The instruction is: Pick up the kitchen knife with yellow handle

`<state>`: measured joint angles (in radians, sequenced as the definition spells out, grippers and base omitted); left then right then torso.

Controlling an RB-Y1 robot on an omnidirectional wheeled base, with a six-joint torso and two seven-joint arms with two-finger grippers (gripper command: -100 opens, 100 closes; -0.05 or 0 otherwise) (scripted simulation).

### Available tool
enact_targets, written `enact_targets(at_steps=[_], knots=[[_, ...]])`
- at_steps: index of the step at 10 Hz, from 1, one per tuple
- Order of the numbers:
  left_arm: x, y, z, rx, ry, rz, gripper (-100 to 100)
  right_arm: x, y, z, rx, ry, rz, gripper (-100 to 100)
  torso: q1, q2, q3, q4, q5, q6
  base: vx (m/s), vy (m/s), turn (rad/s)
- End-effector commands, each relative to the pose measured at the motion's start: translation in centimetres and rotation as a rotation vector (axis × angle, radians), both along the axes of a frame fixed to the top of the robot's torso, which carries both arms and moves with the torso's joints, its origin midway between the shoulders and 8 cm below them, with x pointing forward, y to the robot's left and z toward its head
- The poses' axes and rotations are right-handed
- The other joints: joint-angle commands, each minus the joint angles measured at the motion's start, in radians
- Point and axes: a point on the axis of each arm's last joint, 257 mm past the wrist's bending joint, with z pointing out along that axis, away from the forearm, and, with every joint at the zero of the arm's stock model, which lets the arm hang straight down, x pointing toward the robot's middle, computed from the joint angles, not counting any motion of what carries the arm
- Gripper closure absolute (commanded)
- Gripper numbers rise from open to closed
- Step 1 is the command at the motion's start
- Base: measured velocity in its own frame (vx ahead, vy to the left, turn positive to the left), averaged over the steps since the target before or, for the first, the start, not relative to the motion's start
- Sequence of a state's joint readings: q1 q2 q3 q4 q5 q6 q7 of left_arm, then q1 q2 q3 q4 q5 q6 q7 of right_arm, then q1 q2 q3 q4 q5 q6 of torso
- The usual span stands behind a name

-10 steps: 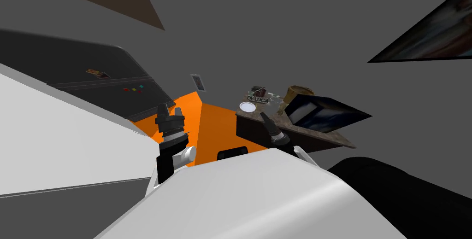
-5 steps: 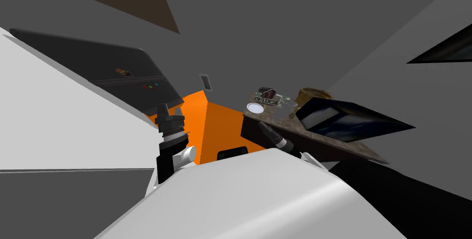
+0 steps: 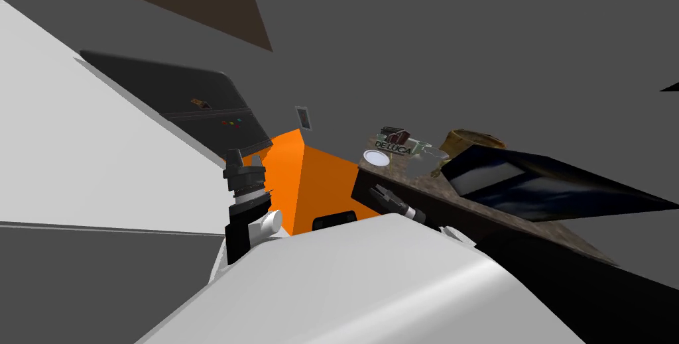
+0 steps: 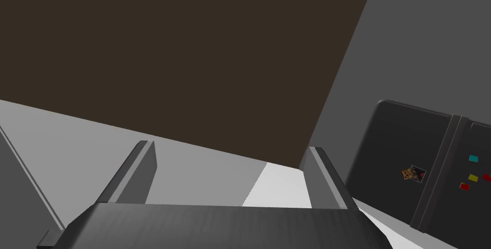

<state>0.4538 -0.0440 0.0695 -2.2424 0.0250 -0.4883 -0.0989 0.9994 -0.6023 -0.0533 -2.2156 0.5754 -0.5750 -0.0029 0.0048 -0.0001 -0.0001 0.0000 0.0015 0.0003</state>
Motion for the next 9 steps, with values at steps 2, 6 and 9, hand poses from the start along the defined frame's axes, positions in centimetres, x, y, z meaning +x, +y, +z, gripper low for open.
enact_targets(at_steps=[2, 6, 9], knots=[[0.0, 0.0, 0.0, 0.0, 0.0, 0.0, 0, -2.3, -0.9, -2.8, -0.129, 0.067, 0.034, -100, 0.0, 0.0, 0.0, 0.0, 0.0, 0.0, 0.054, 0.071, 0.139], [0.0, 0.0, 0.0, 0.0, 0.0, 0.0, 0, -6.5, -3.1, -7.1, -0.35, 0.17, 0.116, -100, -0.001, -0.001, -0.001, 0.0, 0.0, 0.0, 0.064, 0.06, 0.152], [0.0, 0.0, 0.0, 0.0, 0.0, 0.0, 0, -10.7, -5.8, -10.2, -0.559, 0.249, 0.218, -100, -0.003, -0.001, -0.001, 0.0, -0.001, 0.0, 0.069, 0.042, 0.157]])
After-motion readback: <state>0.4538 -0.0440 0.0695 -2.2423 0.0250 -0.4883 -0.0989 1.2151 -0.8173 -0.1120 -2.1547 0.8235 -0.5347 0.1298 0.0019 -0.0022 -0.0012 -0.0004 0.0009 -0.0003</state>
